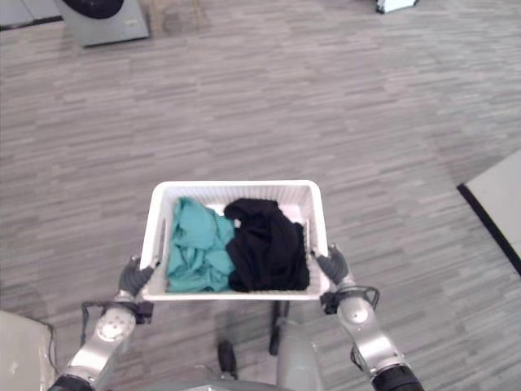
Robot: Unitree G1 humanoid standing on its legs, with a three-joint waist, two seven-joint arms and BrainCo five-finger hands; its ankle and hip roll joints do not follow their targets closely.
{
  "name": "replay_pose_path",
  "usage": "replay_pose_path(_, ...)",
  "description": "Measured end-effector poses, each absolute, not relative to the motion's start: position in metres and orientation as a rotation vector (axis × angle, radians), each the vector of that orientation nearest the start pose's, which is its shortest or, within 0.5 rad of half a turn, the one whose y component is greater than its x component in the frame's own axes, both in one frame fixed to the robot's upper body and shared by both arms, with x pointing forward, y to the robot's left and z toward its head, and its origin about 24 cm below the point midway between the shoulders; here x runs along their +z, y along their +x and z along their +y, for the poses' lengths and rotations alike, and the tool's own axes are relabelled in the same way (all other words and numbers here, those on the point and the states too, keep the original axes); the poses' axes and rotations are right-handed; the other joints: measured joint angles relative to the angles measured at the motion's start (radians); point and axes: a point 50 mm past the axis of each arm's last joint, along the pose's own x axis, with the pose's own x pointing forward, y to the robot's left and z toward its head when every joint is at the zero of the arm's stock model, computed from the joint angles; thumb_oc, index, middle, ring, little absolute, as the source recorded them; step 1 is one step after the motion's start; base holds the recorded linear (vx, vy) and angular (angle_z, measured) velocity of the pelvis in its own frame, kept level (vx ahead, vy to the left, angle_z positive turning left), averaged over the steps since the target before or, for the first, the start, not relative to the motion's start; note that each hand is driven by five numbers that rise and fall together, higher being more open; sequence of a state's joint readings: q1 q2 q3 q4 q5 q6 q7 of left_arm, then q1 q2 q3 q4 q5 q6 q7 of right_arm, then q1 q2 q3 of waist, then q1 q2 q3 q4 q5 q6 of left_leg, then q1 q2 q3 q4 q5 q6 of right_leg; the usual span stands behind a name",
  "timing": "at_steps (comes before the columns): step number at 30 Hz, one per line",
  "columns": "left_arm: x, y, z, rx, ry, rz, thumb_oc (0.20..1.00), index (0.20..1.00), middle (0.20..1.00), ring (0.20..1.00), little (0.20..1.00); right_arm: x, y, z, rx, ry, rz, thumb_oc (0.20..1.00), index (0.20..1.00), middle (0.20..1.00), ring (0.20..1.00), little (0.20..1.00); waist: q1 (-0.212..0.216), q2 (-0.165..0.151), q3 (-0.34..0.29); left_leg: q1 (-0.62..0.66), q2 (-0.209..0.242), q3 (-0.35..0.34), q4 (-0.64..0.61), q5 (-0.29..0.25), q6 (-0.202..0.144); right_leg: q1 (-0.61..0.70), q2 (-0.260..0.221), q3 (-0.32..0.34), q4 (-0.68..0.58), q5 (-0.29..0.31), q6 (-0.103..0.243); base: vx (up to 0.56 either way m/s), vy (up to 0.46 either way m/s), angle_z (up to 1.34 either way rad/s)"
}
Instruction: Grab the laundry basket,head to the washer,open it,put in the laundry and shut it.
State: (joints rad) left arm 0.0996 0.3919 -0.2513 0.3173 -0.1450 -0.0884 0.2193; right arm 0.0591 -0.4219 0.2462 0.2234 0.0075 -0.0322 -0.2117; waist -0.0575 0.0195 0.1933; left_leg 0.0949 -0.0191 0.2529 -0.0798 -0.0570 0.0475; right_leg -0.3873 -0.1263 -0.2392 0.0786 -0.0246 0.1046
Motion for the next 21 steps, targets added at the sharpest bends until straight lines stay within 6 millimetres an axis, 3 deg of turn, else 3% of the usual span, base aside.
replay_pose_path(2,-0.044,0.203,0.207,0.05,0.3,0.368,0.2,0.2,0.2,0.2,0.2,-0.02,0.22,-0.209,-0.013,-0.458,0.273,0.2,0.2,0.2,0.2,0.2,-0.013,0.004,0.001,0.051,0.003,-0.027,0.0,-0.033,-0.018,-0.003,-0.021,-0.008,-0.052,0.036,0.003,0.48,-0.224,0.52)
replay_pose_path(4,-0.047,0.2,0.205,0.047,0.296,0.381,0.2,0.2,0.2,0.2,0.2,-0.024,0.214,-0.21,-0.011,-0.459,0.295,0.2,0.2,0.2,0.2,0.2,-0.022,0.006,-0.001,0.106,0.013,-0.078,0.0,-0.088,-0.052,0.007,-0.033,0.035,-0.011,0.036,0.004,0.61,-0.355,0.74)
replay_pose_path(5,-0.05,0.197,0.201,0.043,0.284,0.391,0.2,0.2,0.2,0.2,0.2,-0.027,0.211,-0.214,-0.021,-0.461,0.316,0.2,0.2,0.2,0.2,0.2,-0.026,0.031,0.005,0.131,0.043,-0.114,0.065,-0.12,-0.073,0.011,-0.014,0.054,0.078,0.07,-0.013,0.4,-0.331,0.65)
replay_pose_path(7,-0.054,0.194,0.196,0.034,0.271,0.405,0.2,0.2,0.2,0.2,0.2,-0.03,0.209,-0.219,-0.026,-0.469,0.333,0.2,0.2,0.2,0.2,0.2,-0.021,0.043,0.0,0.102,0.086,-0.131,0.206,-0.112,-0.092,0.05,0.01,0.051,0.102,0.083,-0.02,0.29,-0.284,0.43)
replay_pose_path(9,-0.056,0.19,0.196,0.036,0.267,0.416,0.2,0.2,0.2,0.2,0.2,-0.025,0.215,-0.219,-0.015,-0.473,0.312,0.2,0.2,0.2,0.2,0.2,-0.014,0.05,-0.001,-0.014,0.137,-0.125,0.498,-0.087,-0.11,0.095,0.046,0.019,0.094,0.065,-0.062,0.25,-0.184,-0.03)
replay_pose_path(10,-0.057,0.188,0.197,0.039,0.262,0.421,0.2,0.2,0.2,0.2,0.2,-0.022,0.217,-0.218,-0.008,-0.476,0.297,0.2,0.2,0.2,0.2,0.2,-0.002,0.042,-0.004,-0.067,0.152,-0.133,0.617,-0.092,-0.123,0.111,0.042,0.022,0.088,0.107,-0.09,0.39,-0.219,-0.46)
replay_pose_path(11,-0.058,0.186,0.193,0.041,0.243,0.428,0.2,0.2,0.2,0.2,0.2,-0.017,0.222,-0.221,-0.001,-0.5,0.279,0.2,0.2,0.2,0.2,0.2,0.009,0.06,-0.01,-0.103,0.168,-0.138,0.672,-0.07,-0.133,0.143,0.076,0.025,0.083,0.071,-0.162,0.27,-0.136,-0.53)
replay_pose_path(12,-0.055,0.191,0.189,0.033,0.231,0.409,0.2,0.2,0.2,0.2,0.2,-0.015,0.221,-0.224,-0.009,-0.508,0.278,0.2,0.2,0.2,0.2,0.2,0.007,0.05,-0.014,-0.165,0.169,-0.107,0.73,-0.065,-0.133,0.195,0.097,0.03,0.035,0.069,-0.169,0.31,-0.096,-0.47)
replay_pose_path(14,-0.053,0.192,0.189,0.035,0.23,0.398,0.2,0.2,0.2,0.2,0.2,-0.009,0.223,-0.224,-0.018,-0.502,0.249,0.2,0.2,0.2,0.2,0.2,-0.004,0.044,-0.017,-0.202,0.139,-0.087,0.684,-0.062,-0.138,0.244,0.105,0.024,0.012,0.071,-0.185,0.51,-0.088,-0.16)
replay_pose_path(15,-0.052,0.194,0.189,0.031,0.231,0.393,0.2,0.2,0.2,0.2,0.2,-0.01,0.221,-0.224,-0.029,-0.497,0.253,0.2,0.2,0.2,0.2,0.2,-0.007,0.022,-0.009,-0.234,0.123,-0.079,0.673,-0.089,-0.142,0.283,0.108,0.044,-0.025,0.027,-0.189,0.34,-0.03,0.13)
replay_pose_path(16,-0.05,0.199,0.186,0.031,0.222,0.379,0.2,0.2,0.2,0.2,0.2,-0.012,0.219,-0.226,-0.049,-0.489,0.261,0.2,0.2,0.2,0.2,0.2,-0.002,0.001,-0.005,-0.249,0.099,-0.045,0.592,-0.122,-0.125,0.327,0.101,0.064,-0.076,0.03,-0.185,0.35,-0.01,0.12)
replay_pose_path(17,-0.046,0.204,0.184,0.027,0.218,0.359,0.2,0.2,0.2,0.2,0.2,-0.009,0.221,-0.228,-0.057,-0.493,0.249,0.2,0.2,0.2,0.2,0.2,0.011,-0.031,0.006,-0.266,0.061,0.003,0.379,-0.097,-0.092,0.373,0.085,0.059,-0.115,0.074,-0.174,0.37,-0.009,0.0)
replay_pose_path(19,-0.049,0.199,0.186,0.031,0.221,0.375,0.2,0.2,0.2,0.2,0.2,-0.01,0.222,-0.224,-0.037,-0.493,0.246,0.2,0.2,0.2,0.2,0.2,0.022,-0.021,0.003,-0.317,0.07,0.007,0.214,-0.028,-0.098,0.434,0.122,0.048,-0.16,0.058,-0.15,0.38,0.0,-0.12)
replay_pose_path(20,-0.05,0.196,0.189,0.044,0.22,0.384,0.2,0.2,0.2,0.2,0.2,-0.013,0.221,-0.224,-0.039,-0.494,0.26,0.2,0.2,0.2,0.2,0.2,0.04,-0.017,0.008,-0.342,0.081,-0.017,0.125,0.044,-0.106,0.479,0.154,0.046,-0.16,0.019,-0.138,0.43,0.022,-0.19)
replay_pose_path(21,-0.052,0.193,0.191,0.047,0.224,0.396,0.2,0.2,0.2,0.2,0.2,-0.016,0.218,-0.222,-0.035,-0.489,0.271,0.2,0.2,0.2,0.2,0.2,0.042,-0.016,0.011,-0.367,0.08,-0.022,0.126,0.093,-0.088,0.504,0.17,0.032,-0.16,0.018,-0.139,0.46,0.042,-0.29)
